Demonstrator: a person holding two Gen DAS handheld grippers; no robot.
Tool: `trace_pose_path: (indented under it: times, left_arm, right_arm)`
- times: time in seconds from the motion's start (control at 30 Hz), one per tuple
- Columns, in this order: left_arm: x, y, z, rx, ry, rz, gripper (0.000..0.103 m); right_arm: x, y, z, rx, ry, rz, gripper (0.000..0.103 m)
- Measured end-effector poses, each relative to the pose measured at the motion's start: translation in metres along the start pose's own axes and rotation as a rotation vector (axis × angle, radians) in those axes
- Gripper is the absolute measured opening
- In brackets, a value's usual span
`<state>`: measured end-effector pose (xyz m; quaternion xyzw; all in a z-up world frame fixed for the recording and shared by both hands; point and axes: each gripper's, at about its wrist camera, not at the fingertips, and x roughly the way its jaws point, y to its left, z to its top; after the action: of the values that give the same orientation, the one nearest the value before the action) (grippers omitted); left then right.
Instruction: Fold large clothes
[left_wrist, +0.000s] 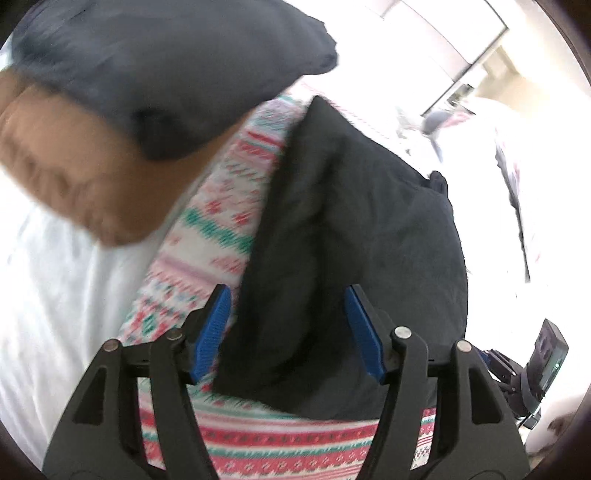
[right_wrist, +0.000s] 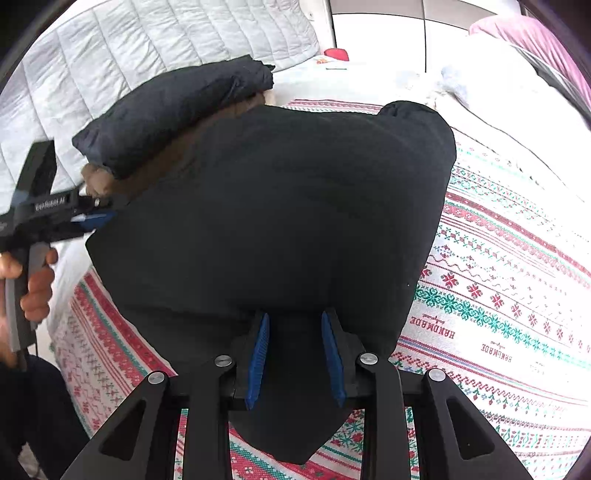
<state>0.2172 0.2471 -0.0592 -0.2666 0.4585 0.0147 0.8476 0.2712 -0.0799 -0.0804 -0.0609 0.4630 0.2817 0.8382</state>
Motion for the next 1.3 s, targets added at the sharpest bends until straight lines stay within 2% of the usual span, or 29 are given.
trace_pose_path:
  times: [0.1,0.23,0.37,0.43,0.5,0.57,0.63,0.7,0.77,0.83,0.87,1.1,1.17,1.2,1.27,1.3]
  left_arm:
    - [-0.004,0.004,-0.007,-0.002,0.019,0.007,0.065]
    - [-0.013,0.001,-0.014,0.022,0.0,0.012,0.065]
    - [-0.014,0.009,-0.02,-0.017,0.019,-0.002,0.065]
    - [-0.018,0.015,-0.019,-0.05,0.015,-0.052,0.065]
    - [-0.029,0.018,-0.018,-0.073,-0.025,-0.134,0.065]
    - [-0.039,0.011,-0.018,-0.043,-0.066,-0.183,0.065]
    - [-0.038,0.002,-0.021,0.01,-0.06,-0.151,0.071]
    - [-0.023,-0.006,-0.028,0.059,0.001,-0.064,0.072]
    - [-0.005,-0.009,-0.032,0.061,0.048,-0.006,0.077]
    - [0.002,-0.004,-0.034,0.039,0.055,0.028,0.091]
    - [0.004,-0.003,-0.033,0.036,0.058,0.037,0.092]
    - [0.025,0.011,-0.034,-0.01,0.112,0.001,0.092]
    - [0.024,0.011,-0.034,-0.013,0.125,-0.043,0.08]
    - [0.023,0.013,-0.034,-0.027,0.135,-0.065,0.076]
    - [0.02,0.014,-0.034,-0.035,0.143,-0.09,0.072]
    - [0.02,0.009,-0.034,-0.034,0.142,-0.09,0.071]
  right_arm:
    - [-0.003,0.004,0.016,-0.005,-0.001,-0.004,0.03]
    - [0.003,0.0,0.019,-0.003,-0.002,0.001,0.03]
    - [0.006,-0.006,0.019,-0.006,-0.003,-0.001,0.03]
    - [0.006,-0.007,0.018,-0.004,-0.004,0.0,0.03]
    - [0.006,-0.007,0.017,-0.004,-0.002,0.001,0.031]
    - [0.007,-0.007,0.017,-0.004,-0.001,0.0,0.031]
    - [0.008,-0.007,0.017,-0.001,-0.001,0.0,0.031]
    - [0.008,-0.007,0.016,-0.001,-0.004,0.0,0.031]
    - [0.009,-0.007,0.016,-0.001,-0.004,0.004,0.031]
    - [0.01,-0.008,0.016,0.001,-0.003,0.01,0.031]
    - [0.011,-0.008,0.017,0.001,-0.003,0.012,0.031]
    - [0.013,-0.009,0.018,0.008,-0.003,0.015,0.031]
    - [0.012,-0.011,0.018,0.014,-0.004,0.025,0.031]
    - [0.011,-0.013,0.019,0.02,-0.008,0.036,0.031]
    - [0.007,-0.019,0.02,0.041,-0.023,0.11,0.044]
    - [0.003,-0.026,0.021,0.067,-0.031,0.187,0.058]
